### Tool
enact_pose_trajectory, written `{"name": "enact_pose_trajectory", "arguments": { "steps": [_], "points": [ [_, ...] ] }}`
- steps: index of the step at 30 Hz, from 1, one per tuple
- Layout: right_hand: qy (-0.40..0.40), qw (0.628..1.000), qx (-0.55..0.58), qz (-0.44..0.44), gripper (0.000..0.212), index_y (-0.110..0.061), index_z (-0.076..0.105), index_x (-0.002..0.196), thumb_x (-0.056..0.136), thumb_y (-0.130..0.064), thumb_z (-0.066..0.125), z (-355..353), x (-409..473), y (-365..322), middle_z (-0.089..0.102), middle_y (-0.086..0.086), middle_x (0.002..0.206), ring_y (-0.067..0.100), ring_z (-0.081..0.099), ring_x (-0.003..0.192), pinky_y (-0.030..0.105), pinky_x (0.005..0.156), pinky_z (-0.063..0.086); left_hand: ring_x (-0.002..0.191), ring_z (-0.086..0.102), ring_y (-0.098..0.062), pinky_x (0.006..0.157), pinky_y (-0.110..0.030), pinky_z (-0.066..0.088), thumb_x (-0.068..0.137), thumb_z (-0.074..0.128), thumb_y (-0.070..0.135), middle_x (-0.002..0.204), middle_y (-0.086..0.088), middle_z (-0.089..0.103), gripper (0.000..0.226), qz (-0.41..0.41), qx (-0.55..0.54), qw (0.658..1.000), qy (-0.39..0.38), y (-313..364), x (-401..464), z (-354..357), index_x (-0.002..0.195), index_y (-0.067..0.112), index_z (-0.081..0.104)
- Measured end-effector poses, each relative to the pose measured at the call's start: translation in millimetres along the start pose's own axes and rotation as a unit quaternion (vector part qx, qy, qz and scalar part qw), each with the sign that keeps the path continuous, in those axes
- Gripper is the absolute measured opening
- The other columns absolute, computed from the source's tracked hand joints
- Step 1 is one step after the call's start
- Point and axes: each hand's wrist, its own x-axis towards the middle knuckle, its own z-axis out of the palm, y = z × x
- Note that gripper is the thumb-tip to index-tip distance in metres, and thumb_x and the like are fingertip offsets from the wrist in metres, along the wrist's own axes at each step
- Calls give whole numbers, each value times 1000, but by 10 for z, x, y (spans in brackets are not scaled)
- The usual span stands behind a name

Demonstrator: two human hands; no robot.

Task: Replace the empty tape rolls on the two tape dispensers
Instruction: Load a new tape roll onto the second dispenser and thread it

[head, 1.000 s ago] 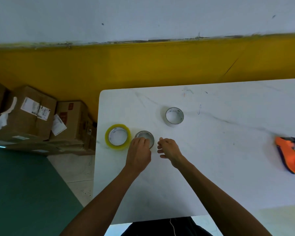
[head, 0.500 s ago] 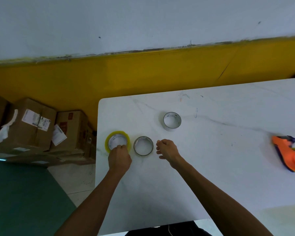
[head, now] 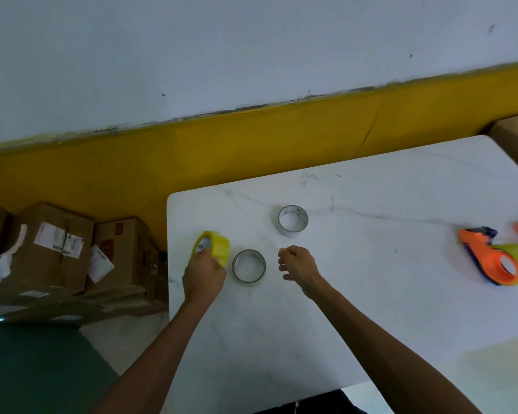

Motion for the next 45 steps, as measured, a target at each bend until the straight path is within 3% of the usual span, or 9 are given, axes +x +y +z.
{"name": "enact_pose_trajectory", "arguments": {
  "steps": [4,9,11,15,21,26,30,40,45],
  "points": [
    [23,999,20,-36,38,1,63,101,93,-34,50,-67,-123,-41,64,7,89,18,61,79,39,79,58,75,59,-34,57,-32,36,92,50,16,78,-16,61,19,36,-74,997,-8,349,-5,-16,75,7,51],
    [90,991,47,-83,48,-5,63,93,87,-52,51,-318,-322,-87,65,5,84,20,61,79,43,79,58,69,57,-26,57,-33,42,90,52,17,73,-10,62,17,113,-147,980,-68,954,-211,105,77,7,59],
    [114,987,58,-95,48,-10,64,92,85,-56,51,-489,-410,-92,69,9,90,25,66,86,44,81,58,64,53,-23,54,-30,38,90,52,14,69,-6,60,18,139,-178,970,-90,1212,-353,163,75,7,58],
    [170,976,103,-94,37,-8,63,95,89,-44,55,-940,-589,7,69,12,97,29,69,92,44,80,60,62,50,-19,56,-30,39,91,50,13,71,-11,61,19,165,-212,951,-151,1680,-630,321,78,3,59],
    [220,959,157,-87,19,-9,62,97,89,-26,57,-1731,-825,387,69,12,100,29,69,94,35,70,60,65,51,-18,55,-30,38,92,49,13,77,-13,63,19,219,-203,931,-209,2330,-1070,600,84,1,62],
    [252,947,182,-84,19,-7,62,97,90,-25,58,-2396,-1003,736,68,17,98,31,69,90,33,66,59,62,49,-16,52,-27,36,92,49,12,70,-5,58,19,242,-189,924,-227,2918,-1525,899,82,2,62],
    [257,942,195,-89,19,-6,61,95,89,-24,59,-3004,-1085,1019,68,18,100,23,65,83,33,65,59,64,51,-15,52,-24,37,93,49,12,69,-1,57,19,249,-188,920,-239,3405,-1953,1125,82,3,63],
    [308,919,223,-105,17,-9,61,92,89,-26,60,-4433,-1338,1574,67,17,98,33,67,93,41,72,61,63,49,-12,51,-22,33,94,49,12,66,4,54,18,283,-193,896,-281,4623,-2793,1650,82,7,61],
    [320,911,235,-112,19,-9,62,94,88,-27,62,-5010,-1403,1739,67,16,99,31,67,92,43,75,60,57,40,-13,49,-21,28,94,48,11,60,2,44,32,294,-199,888,-293,5131,-3071,1869,62,16,43]
  ]
}}
